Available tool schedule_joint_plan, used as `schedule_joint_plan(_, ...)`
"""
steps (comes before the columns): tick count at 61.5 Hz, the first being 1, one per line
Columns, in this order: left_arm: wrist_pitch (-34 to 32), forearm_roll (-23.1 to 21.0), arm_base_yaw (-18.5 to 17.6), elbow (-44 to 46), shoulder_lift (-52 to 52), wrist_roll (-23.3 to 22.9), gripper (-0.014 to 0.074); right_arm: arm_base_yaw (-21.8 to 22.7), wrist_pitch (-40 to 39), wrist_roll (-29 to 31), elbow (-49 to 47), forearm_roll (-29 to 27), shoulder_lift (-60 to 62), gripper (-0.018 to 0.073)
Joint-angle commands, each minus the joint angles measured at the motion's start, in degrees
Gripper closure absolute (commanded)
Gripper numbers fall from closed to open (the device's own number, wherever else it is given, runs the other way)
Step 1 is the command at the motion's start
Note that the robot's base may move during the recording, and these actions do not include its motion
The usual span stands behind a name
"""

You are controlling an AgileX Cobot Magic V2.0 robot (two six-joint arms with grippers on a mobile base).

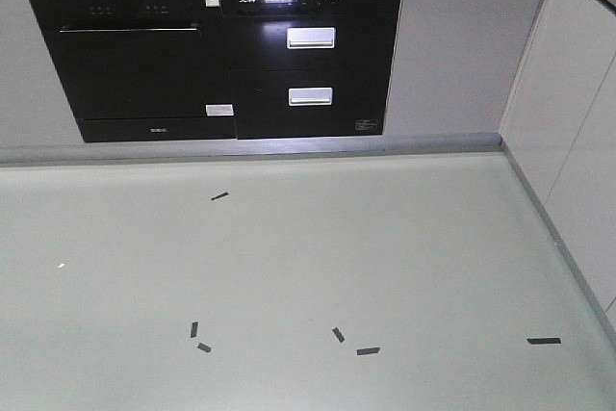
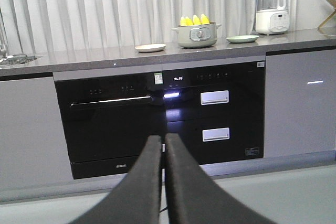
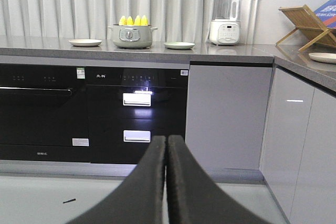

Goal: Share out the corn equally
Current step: 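Drive the base toward the counter with the pot and plates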

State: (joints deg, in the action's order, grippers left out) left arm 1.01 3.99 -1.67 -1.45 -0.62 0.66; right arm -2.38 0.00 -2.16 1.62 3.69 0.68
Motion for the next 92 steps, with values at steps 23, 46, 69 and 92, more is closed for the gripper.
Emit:
schedule_joint_plan(23,-4.3,-0.5,0.1,-0.7,-0.9,-0.3,0.0603,0.1,-4.1,0.2,0.7,0.7,0.4,0.0569)
schedule_joint_plan(46,-4.3,-0.5,0.1,-0.7,-0.9,-0.3,0.0603,0.1,-4.1,0.2,0.7,0.7,0.4,0.0569)
schedule_joint_plan(69,-4.3,-0.5,0.1,-0.7,-0.9,-0.3,0.0603,0.1,-4.1,0.2,0.7,0.7,0.4,0.0569)
schedule_joint_plan(92,-4.3,-0.5,0.1,-0.7,-0.9,-0.3,0.0603,0.1,-4.1,0.2,0.7,0.7,0.4,0.0569)
